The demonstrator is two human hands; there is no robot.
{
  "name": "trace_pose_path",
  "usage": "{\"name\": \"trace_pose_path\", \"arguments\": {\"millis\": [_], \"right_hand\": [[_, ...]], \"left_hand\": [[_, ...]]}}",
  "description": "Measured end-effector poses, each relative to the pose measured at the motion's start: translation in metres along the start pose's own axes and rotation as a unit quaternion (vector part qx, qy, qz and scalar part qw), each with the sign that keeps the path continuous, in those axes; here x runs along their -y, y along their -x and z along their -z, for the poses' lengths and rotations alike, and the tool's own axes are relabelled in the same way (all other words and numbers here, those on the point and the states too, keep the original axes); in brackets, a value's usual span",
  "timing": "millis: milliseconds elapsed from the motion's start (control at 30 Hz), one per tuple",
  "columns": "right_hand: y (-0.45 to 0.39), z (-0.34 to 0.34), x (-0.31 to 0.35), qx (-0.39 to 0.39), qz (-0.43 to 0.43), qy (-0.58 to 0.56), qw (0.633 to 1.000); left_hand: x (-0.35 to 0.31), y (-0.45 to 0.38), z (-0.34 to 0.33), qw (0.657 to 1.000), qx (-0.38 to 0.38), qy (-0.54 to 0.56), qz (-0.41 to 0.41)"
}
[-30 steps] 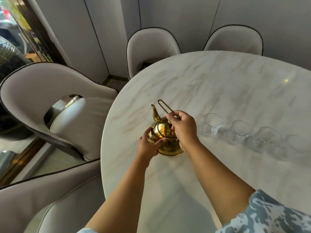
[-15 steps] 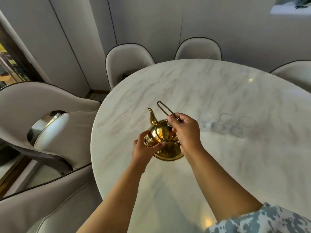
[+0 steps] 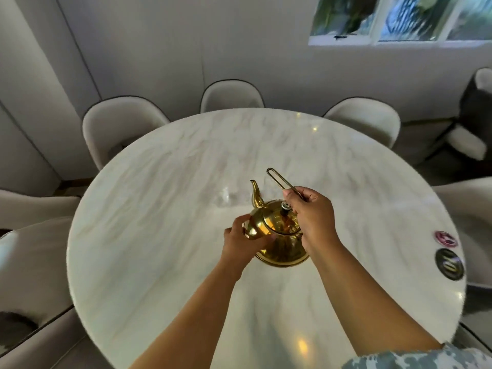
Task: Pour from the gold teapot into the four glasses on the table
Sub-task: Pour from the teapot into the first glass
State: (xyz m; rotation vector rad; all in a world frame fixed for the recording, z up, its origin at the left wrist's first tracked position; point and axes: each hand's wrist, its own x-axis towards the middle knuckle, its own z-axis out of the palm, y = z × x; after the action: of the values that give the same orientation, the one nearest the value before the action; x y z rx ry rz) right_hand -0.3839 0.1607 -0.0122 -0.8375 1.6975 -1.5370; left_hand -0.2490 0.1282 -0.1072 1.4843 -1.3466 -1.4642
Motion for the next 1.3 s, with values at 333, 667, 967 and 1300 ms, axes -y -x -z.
{"name": "trace_pose_path", "arguments": {"millis": [333, 667, 967, 1300], "right_hand": [[-0.086, 0.078, -0.004, -0.061, -0.02, 0.038, 0.997], [-0.171, 0.086, -0.02, -0.053, 0.001, 0.133, 0.99], [-0.21, 0.076, -0.022, -0.035, 0.0, 0.265, 0.964], [-0.223, 0.067, -0.01, 0.005, 0.003, 0.339, 0.941]], "left_hand": [[-0.032, -0.048, -0.109, 0.998, 0.061, -0.016, 0.013], [-0.044, -0.101, -0.147, 0.993, 0.096, 0.023, 0.068], [-0.038, -0.125, -0.156, 0.981, 0.138, 0.041, 0.129], [-0.041, -0.13, -0.159, 0.977, 0.143, 0.057, 0.151]]}}
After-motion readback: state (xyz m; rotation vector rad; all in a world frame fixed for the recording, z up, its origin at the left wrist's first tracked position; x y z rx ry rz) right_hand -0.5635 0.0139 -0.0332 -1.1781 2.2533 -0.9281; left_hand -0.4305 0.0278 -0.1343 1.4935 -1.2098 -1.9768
